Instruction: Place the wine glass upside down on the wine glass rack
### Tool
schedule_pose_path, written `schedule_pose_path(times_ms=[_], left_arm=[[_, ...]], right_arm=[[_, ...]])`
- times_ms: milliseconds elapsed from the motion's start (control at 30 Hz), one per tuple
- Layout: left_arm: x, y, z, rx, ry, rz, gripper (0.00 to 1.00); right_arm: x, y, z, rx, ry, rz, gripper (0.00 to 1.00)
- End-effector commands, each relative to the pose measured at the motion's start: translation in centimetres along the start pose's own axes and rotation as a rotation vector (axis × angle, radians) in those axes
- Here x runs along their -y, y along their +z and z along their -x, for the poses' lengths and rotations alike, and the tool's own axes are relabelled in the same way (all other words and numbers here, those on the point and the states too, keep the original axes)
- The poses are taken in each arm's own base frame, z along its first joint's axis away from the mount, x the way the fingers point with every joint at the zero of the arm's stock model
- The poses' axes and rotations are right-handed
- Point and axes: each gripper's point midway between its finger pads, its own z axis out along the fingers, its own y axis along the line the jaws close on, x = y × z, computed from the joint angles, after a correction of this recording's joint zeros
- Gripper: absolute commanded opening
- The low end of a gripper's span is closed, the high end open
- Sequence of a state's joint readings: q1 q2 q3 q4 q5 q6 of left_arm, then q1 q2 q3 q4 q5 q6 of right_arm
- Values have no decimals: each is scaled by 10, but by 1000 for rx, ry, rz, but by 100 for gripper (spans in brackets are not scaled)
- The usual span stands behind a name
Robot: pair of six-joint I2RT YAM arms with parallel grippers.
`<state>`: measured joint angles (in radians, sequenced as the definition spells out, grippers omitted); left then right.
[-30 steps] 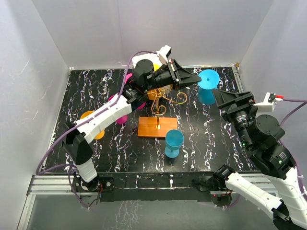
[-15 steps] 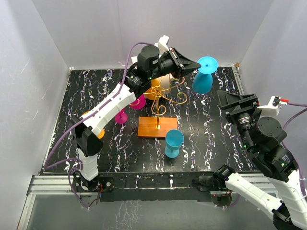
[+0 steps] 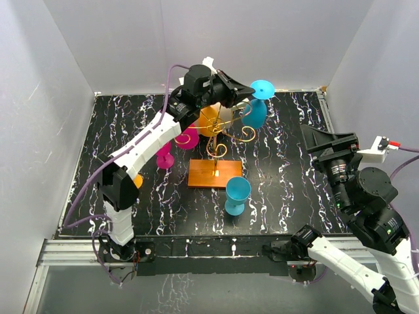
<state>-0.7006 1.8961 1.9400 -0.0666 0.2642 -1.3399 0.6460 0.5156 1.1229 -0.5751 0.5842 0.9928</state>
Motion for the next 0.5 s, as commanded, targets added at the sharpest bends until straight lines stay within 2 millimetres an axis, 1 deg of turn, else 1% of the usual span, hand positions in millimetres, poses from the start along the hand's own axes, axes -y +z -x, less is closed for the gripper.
schedule_pose_path(times_ms=[0,167,467], left_arm=[[50,-44,22,87,20,-111,0],[45,-55,34,169,34,-86,0],[41,-61,38,190,36,-71,0]], right_arm=[[-12,3,6,24,20,35,68],[-13,4,5,23,30,39,67],[-13,5,4,20,32,31,66]])
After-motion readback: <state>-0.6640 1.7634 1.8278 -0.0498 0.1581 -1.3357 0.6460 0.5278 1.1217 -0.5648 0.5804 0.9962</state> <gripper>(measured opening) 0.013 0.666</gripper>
